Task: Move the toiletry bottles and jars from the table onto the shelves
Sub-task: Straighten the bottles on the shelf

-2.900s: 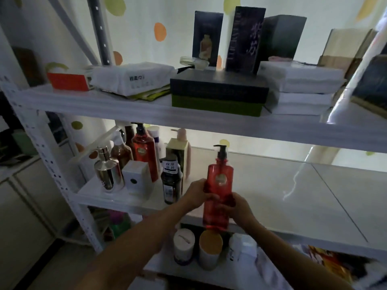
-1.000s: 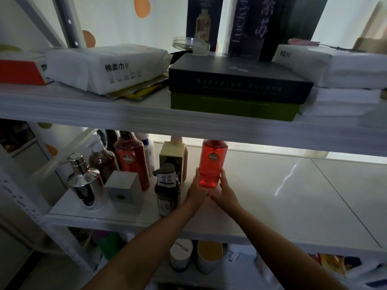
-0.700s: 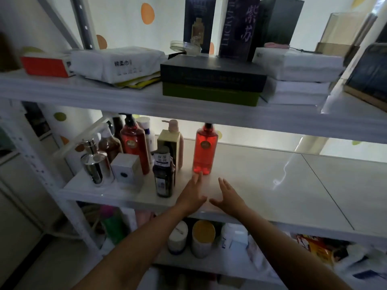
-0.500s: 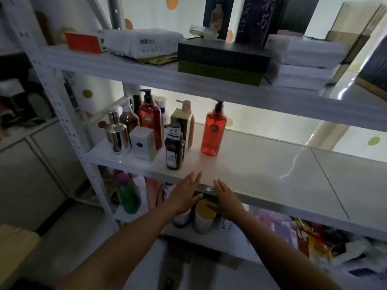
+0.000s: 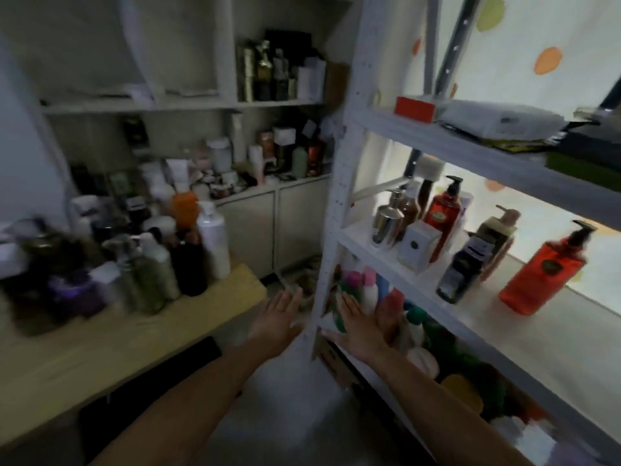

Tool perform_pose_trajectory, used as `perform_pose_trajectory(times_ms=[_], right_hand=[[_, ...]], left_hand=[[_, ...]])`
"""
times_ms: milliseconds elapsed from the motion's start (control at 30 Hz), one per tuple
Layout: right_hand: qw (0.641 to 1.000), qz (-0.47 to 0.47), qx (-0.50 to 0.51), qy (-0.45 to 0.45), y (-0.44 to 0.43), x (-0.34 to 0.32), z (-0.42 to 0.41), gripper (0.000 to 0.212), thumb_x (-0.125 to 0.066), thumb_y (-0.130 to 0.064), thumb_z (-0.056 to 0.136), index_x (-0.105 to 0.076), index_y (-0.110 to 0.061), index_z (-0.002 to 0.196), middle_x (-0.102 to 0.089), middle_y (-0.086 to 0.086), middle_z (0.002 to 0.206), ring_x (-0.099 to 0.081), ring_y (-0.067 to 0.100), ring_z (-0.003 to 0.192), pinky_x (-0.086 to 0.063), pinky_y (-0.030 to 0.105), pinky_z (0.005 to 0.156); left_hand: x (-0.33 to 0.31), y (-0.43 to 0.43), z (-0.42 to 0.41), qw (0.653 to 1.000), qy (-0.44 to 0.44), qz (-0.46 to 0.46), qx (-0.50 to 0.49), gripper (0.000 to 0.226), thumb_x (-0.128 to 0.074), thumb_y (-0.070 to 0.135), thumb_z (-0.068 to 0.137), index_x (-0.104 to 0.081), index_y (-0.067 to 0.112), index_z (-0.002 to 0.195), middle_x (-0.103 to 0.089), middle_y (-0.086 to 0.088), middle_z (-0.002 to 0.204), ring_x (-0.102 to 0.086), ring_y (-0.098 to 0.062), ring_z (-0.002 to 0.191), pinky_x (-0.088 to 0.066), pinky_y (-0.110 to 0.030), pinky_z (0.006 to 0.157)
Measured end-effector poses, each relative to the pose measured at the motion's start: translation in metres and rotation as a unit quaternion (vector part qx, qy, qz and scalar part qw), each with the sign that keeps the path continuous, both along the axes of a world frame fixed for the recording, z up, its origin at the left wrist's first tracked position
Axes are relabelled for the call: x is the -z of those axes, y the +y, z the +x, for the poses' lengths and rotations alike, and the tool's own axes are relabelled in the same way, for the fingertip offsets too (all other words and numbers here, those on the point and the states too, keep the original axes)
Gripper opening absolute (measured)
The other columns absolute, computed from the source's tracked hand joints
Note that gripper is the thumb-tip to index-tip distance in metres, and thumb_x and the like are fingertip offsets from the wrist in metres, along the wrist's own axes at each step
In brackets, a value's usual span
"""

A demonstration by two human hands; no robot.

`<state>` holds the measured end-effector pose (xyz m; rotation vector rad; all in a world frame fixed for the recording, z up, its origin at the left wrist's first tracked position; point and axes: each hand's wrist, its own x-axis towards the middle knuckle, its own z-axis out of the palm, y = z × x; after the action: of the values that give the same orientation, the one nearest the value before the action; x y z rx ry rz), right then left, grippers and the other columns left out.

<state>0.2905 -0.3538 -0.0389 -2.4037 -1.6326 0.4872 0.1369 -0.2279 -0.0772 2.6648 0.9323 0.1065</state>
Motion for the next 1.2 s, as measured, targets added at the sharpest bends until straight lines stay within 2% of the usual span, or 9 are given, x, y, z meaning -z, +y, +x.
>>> perform_pose_trajectory(times_ms=[100,300,600,767,867,933,1000,1100,1200], right_hand=[[0.997,-0.005,-0.078,-0.002,0.069,0.002,-0.059,0.104,-0.032,-0.079,0.078,0.006,-0.015,0.15,0.009,0.002,0.159,0.006,0.018,0.146,-0.009,0.038,0.119],[0.974,0.009,-0.222,0.039,0.189,0.001,-0.201,0.093,-0.053,-0.053,0.088,0.004,-0.016,0.151,0.004,-0.001,0.159,-0.002,0.014,0.146,-0.017,0.029,0.115],[0.943,-0.023,-0.323,0.076,0.29,0.019,-0.349,0.096,-0.054,-0.056,0.087,0.007,-0.019,0.15,0.01,-0.005,0.159,0.0,0.013,0.146,-0.021,0.033,0.115],[0.943,-0.044,-0.303,0.132,0.324,0.025,-0.393,0.101,-0.063,-0.051,0.082,0.005,-0.021,0.151,-0.001,0.0,0.159,-0.008,0.019,0.146,-0.021,0.038,0.117],[0.942,-0.059,-0.292,0.154,0.347,0.029,-0.409,0.105,-0.068,-0.05,0.077,0.004,-0.027,0.15,-0.016,0.0,0.157,-0.025,0.02,0.14,-0.033,0.036,0.11],[0.941,-0.065,-0.273,0.188,0.361,0.034,-0.416,0.104,-0.071,-0.044,0.075,0.0,-0.029,0.15,-0.041,-0.001,0.135,-0.044,0.018,0.119,-0.042,0.022,0.089],[0.94,-0.068,-0.263,0.206,0.374,0.038,-0.421,0.099,-0.073,-0.035,0.076,-0.006,-0.029,0.149,-0.048,-0.005,0.113,-0.043,0.013,0.103,-0.039,0.018,0.076],[0.927,-0.073,-0.27,0.248,0.395,0.038,-0.429,0.092,-0.072,-0.025,0.079,-0.009,-0.028,0.147,-0.039,0.001,0.143,-0.038,0.02,0.131,-0.036,0.034,0.105],[0.919,-0.099,-0.265,0.275,0.415,0.04,-0.433,0.086,-0.069,-0.022,0.083,-0.011,-0.023,0.148,-0.032,0.003,0.148,-0.028,0.021,0.138,-0.027,0.033,0.11]], left_hand=[[-0.001,0.045,-0.075,0.997,0.019,0.019,-0.077,0.074,-0.039,0.042,0.098,0.008,0.021,0.151,0.003,-0.005,0.16,-0.001,-0.02,0.147,-0.009,-0.036,0.117],[-0.007,0.122,-0.227,0.98,-0.002,0.026,-0.197,0.095,-0.005,0.068,0.07,0.001,0.017,0.15,-0.005,-0.006,0.159,-0.009,-0.023,0.147,-0.012,-0.034,0.116],[-0.004,0.185,-0.373,0.95,-0.02,0.024,-0.309,0.072,-0.043,0.041,0.098,-0.001,0.018,0.152,-0.004,-0.003,0.16,-0.009,-0.019,0.147,-0.014,-0.032,0.117],[-0.008,0.205,-0.409,0.88,-0.138,0.002,-0.455,0.033,-0.059,0.026,0.09,-0.055,0.014,0.12,-0.057,-0.007,0.122,-0.055,-0.024,0.109,-0.047,-0.035,0.087],[-0.006,0.225,-0.423,0.828,-0.191,-0.045,-0.525,0.036,-0.065,0.027,0.087,-0.052,0.012,0.117,-0.057,-0.006,0.118,-0.055,-0.022,0.106,-0.047,-0.034,0.084],[-0.007,0.24,-0.427,0.805,-0.219,-0.074,-0.546,0.05,-0.07,0.027,0.083,-0.047,0.012,0.125,-0.056,-0.008,0.123,-0.055,-0.023,0.11,-0.048,-0.036,0.087],[-0.007,0.252,-0.428,0.788,-0.235,-0.108,-0.558,0.067,-0.074,0.024,0.079,-0.04,0.013,0.136,-0.052,-0.008,0.131,-0.053,-0.025,0.117,-0.048,-0.04,0.093],[-0.005,0.27,-0.429,0.781,-0.264,-0.161,-0.543,0.084,-0.078,0.018,0.075,-0.031,0.016,0.145,-0.044,-0.008,0.141,-0.045,-0.027,0.127,-0.043,-0.043,0.102],[-0.001,0.288,-0.432,0.786,-0.27,-0.189,-0.523,0.086,-0.078,0.011,0.073,-0.033,0.02,0.145,-0.044,-0.005,0.142,-0.043,-0.026,0.128,-0.04,-0.041,0.105]])
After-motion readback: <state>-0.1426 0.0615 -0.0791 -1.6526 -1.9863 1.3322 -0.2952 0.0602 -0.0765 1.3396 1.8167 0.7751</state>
